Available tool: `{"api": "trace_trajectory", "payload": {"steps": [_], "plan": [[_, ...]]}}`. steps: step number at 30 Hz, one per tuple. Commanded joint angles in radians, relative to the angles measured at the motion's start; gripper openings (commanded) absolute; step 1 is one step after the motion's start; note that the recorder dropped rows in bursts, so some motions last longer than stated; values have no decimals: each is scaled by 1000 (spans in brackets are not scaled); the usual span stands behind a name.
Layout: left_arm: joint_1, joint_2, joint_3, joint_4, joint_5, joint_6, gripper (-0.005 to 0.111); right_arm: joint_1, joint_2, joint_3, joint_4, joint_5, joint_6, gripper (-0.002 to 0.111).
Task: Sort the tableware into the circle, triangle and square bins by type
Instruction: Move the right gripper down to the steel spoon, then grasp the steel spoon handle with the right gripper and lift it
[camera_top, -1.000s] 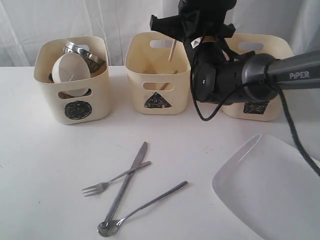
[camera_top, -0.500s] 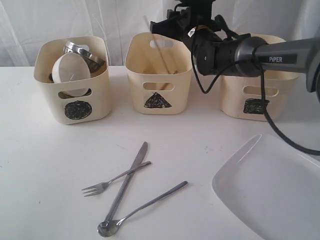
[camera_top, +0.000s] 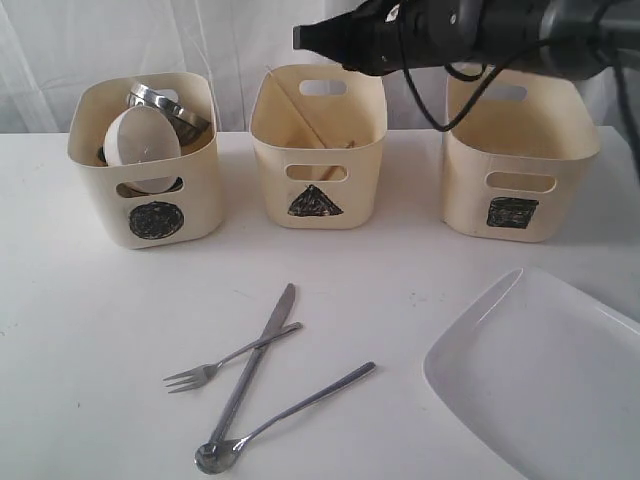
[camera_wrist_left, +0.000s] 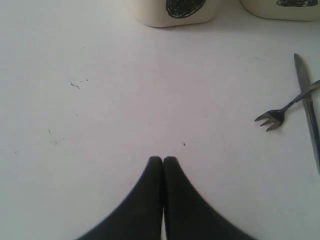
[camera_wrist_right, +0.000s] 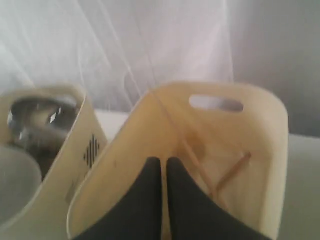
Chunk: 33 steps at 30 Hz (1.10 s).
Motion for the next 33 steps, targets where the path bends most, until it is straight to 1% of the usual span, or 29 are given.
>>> {"api": "trace_trajectory", "payload": {"steps": [1,2,3,4,5,6,7,8,10,11,13,15,16,18,19,26,33], "plan": [[2,-5,7,-7,30,-1,0,-4,-77,3,-20,407,-276,0],[2,-5,7,-7,30,-1,0,1,-87,3,-13,526,-356,0],[2,-5,7,-7,30,-1,0,11,-91,3,-9,588,-395,0],[2,-5,7,-7,30,-1,0,30,-92,5,6,698,-486,0],[2,-5,7,-7,30,-1,0,47,-92,14,9,747,-530,0],[2,-5,7,-7,30,-1,0,87,-92,36,9,814,-586,0],[2,-5,7,-7,30,-1,0,113,-92,53,9,840,-609,0],[2,-5,7,-7,30,-1,0,175,-92,96,9,874,-686,0],[2,-5,7,-7,30,-1,0,269,-83,187,7,877,-886,0],[2,-5,7,-7,30,-1,0,303,-74,224,1,871,-975,2],[2,-5,7,-7,30,-1,0,347,-44,276,-4,858,-1097,13],[2,-5,7,-7,30,-1,0,366,-20,296,0,842,-1123,29],[2,-5,7,-7,30,-1,0,370,-13,299,2,826,-1133,35],[2,-5,7,-7,30,-1,0,377,-5,301,8,803,-1133,45],[2,-5,7,-7,30,-1,0,377,-1,301,8,789,-1133,47],[2,-5,7,-7,30,-1,0,379,41,301,7,773,-1159,46],[2,-5,7,-7,30,-1,0,379,87,301,7,691,-1177,46]]}}
